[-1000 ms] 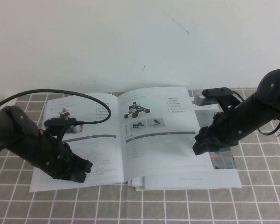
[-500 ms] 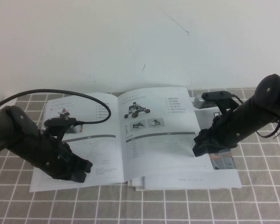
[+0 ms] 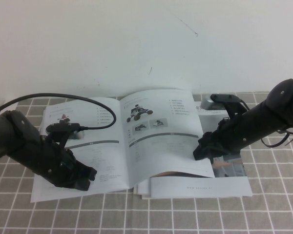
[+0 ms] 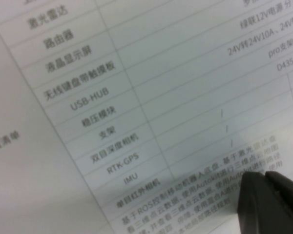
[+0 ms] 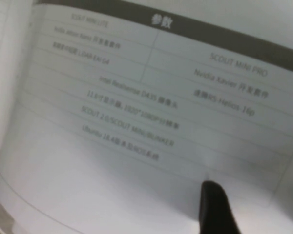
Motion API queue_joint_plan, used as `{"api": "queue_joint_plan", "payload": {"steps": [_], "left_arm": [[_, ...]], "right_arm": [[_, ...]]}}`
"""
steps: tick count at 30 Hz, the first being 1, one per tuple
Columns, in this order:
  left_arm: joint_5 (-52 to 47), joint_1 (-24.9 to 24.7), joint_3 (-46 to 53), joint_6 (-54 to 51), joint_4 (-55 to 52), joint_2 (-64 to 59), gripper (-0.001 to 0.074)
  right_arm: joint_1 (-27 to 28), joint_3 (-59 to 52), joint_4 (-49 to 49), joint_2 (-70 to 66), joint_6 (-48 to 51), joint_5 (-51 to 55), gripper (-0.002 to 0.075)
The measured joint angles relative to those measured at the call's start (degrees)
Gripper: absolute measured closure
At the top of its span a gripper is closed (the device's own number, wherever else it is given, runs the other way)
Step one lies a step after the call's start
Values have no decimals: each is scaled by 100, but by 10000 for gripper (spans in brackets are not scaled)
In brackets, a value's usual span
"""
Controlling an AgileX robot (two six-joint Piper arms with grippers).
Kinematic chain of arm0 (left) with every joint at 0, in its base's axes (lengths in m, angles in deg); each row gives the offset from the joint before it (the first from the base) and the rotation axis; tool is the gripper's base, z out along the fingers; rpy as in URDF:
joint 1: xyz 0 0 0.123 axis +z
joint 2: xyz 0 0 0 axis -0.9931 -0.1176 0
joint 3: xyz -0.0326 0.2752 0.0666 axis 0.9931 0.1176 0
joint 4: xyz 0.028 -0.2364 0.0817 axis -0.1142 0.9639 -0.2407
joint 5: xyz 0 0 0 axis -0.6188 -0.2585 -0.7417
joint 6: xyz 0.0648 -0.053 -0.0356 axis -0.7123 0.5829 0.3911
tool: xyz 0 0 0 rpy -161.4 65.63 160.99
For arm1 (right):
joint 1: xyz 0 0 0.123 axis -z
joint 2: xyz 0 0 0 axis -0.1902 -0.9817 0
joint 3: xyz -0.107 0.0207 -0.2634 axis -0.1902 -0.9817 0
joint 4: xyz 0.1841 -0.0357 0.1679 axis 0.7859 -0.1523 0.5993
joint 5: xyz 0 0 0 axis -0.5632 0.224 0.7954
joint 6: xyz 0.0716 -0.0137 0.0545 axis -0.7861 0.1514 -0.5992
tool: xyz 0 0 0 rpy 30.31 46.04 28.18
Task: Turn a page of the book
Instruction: Open the closed book
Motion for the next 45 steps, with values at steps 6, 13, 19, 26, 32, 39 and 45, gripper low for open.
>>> {"api": "queue_joint_plan", "payload": {"steps": [6,13,19,26,32,39,45], "left_arm": [[0,0,0,0,0,0,739],[0,0,0,0,0,0,739],[0,0,0,0,0,0,739],[-10,0,0,0,0,0,739],[-10,0,0,0,0,0,739],[-10,0,0,0,0,0,739],[-10,0,0,0,0,0,739]], "right_arm": [[0,-12,913,-75,691,116,369],[0,-20,1851,-115,1303,222,369],[-11,-20,2258,-115,1539,305,369],[22,-35,1604,225,1515,151,369],[22,-35,147,737,501,-45,328],[69,-35,-876,737,-465,-40,293],[69,-35,-839,494,-502,8,289]]}}
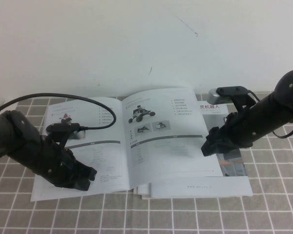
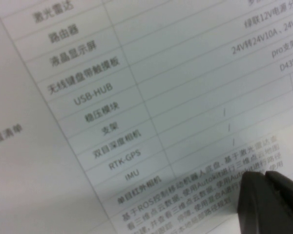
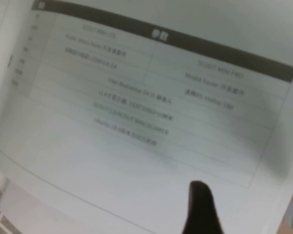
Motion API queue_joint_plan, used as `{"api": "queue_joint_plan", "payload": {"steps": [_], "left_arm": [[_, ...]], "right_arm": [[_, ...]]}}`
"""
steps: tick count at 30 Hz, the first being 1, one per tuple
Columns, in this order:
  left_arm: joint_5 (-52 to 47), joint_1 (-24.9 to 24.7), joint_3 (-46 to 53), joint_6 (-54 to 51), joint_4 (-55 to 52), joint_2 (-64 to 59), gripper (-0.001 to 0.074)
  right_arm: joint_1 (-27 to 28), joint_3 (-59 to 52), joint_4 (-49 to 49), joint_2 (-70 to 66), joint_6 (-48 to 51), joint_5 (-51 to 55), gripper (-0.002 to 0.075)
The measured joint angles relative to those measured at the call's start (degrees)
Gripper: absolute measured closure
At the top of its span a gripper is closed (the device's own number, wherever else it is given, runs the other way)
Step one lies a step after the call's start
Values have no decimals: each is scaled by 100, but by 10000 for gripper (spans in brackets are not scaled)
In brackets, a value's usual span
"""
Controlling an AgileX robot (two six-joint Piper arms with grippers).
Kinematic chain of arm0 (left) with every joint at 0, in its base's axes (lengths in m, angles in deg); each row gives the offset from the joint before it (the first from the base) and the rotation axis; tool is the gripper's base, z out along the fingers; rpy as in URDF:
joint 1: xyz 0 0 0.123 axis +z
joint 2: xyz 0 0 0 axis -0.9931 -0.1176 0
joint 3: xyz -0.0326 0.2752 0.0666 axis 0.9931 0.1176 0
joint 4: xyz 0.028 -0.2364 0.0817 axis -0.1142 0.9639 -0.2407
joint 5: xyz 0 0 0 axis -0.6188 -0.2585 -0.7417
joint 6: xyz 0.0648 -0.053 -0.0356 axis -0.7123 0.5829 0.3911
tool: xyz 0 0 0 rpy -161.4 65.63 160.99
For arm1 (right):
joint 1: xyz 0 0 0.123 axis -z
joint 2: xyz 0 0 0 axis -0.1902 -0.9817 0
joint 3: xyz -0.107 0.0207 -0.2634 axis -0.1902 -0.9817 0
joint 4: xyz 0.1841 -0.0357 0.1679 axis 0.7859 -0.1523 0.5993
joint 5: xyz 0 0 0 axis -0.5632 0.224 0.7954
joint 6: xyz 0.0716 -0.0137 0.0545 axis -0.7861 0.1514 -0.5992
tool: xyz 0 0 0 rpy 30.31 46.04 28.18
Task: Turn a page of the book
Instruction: Open the closed book
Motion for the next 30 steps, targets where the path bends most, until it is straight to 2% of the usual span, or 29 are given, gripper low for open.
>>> {"api": "queue_joint_plan", "payload": {"steps": [8,30], "left_arm": [[-10,0,0,0,0,0,739],[-10,0,0,0,0,0,739]], "right_arm": [[0,0,531,-274,268,4,288],[4,21,722,-444,306,-55,288]]}}
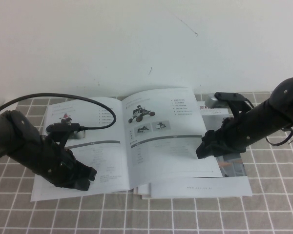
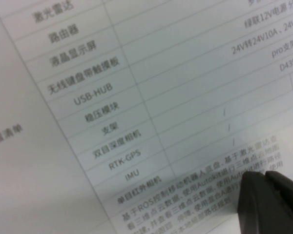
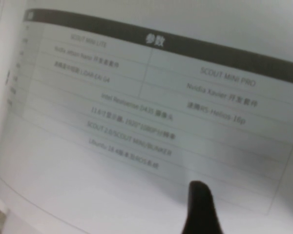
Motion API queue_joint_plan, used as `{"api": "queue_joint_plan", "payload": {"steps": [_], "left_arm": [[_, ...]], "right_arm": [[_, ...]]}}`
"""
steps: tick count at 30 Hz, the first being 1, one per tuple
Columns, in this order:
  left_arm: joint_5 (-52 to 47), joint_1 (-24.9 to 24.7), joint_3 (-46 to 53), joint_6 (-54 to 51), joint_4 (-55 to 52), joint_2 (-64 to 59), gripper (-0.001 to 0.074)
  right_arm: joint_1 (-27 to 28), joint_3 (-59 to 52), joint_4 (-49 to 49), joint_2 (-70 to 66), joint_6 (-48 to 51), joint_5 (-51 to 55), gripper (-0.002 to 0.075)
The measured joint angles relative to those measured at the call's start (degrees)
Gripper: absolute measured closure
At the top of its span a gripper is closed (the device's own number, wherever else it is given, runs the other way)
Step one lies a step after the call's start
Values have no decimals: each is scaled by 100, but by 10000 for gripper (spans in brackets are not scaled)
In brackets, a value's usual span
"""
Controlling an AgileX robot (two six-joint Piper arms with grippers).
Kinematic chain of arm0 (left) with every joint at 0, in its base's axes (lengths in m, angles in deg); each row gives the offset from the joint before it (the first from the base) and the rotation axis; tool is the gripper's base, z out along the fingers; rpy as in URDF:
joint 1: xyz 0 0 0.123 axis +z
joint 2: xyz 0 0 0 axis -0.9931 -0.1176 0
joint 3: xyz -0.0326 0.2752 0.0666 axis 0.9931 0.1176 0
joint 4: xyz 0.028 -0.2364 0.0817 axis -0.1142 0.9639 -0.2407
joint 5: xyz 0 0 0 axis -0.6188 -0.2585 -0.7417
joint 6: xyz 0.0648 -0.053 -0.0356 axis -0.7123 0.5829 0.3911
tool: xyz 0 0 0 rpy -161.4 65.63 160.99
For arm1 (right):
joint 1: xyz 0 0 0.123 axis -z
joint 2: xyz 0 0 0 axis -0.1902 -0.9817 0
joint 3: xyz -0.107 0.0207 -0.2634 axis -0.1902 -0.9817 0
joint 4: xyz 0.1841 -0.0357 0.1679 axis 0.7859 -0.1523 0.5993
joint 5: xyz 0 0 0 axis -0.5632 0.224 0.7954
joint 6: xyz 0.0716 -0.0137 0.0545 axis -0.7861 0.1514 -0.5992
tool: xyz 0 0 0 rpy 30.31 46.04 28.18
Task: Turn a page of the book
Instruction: Open the closed book
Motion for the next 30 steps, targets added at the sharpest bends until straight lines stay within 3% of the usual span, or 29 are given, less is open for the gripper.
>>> {"api": "queue_joint_plan", "payload": {"steps": [20,30], "left_arm": [[0,0,0,0,0,0,739],[0,0,0,0,0,0,739]], "right_arm": [[-1,-21,1205,399,984,46,288],[-1,-21,-165,399,220,-60,288]]}}
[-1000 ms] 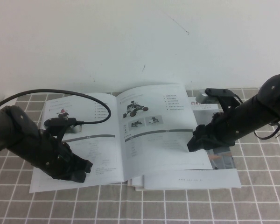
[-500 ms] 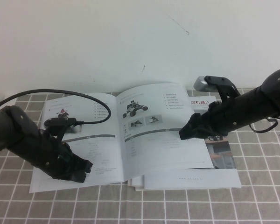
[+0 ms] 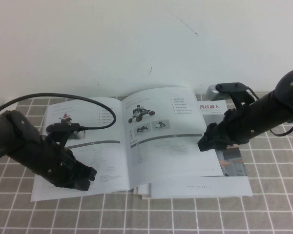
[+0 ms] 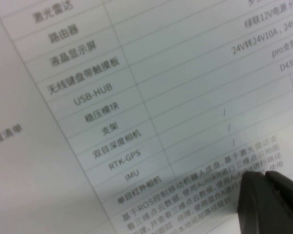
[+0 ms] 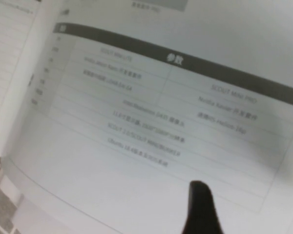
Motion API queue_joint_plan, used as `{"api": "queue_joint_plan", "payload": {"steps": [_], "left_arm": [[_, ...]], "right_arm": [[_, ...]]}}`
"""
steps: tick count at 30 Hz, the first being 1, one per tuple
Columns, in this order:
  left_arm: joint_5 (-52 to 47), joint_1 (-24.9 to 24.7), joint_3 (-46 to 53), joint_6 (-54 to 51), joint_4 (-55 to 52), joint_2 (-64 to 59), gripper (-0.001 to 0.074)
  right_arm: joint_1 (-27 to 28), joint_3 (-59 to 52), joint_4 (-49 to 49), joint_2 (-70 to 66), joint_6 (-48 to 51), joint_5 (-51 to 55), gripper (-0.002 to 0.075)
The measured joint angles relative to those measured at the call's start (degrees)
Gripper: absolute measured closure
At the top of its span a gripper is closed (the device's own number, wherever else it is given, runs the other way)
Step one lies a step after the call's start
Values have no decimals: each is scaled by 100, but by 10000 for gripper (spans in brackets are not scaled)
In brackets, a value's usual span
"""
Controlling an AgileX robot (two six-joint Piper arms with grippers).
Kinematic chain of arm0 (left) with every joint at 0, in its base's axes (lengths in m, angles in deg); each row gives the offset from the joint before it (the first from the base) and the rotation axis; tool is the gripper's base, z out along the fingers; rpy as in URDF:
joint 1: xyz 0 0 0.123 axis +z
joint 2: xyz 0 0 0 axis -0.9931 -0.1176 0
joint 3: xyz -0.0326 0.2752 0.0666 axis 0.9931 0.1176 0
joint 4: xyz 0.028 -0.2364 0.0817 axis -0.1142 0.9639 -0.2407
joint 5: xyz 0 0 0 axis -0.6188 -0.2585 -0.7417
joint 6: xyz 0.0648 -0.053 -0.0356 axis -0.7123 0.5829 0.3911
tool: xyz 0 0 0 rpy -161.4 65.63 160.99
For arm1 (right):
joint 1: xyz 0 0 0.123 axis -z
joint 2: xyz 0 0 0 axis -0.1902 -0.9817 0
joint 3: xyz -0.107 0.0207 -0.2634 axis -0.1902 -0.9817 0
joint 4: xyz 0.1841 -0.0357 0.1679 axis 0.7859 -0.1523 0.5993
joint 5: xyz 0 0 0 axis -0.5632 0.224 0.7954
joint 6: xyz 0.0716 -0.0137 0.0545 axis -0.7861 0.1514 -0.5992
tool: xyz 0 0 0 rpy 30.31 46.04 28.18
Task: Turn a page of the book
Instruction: Open the closed book
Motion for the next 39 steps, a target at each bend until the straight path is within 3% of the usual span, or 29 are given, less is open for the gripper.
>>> {"api": "queue_joint_plan", "payload": {"steps": [18,39], "left_arm": [[0,0,0,0,0,0,739],[0,0,0,0,0,0,739]], "right_arm": [[0,0,-93,-288,-222,-21,288],[10,0,642,-220,197,-7,288]]}}
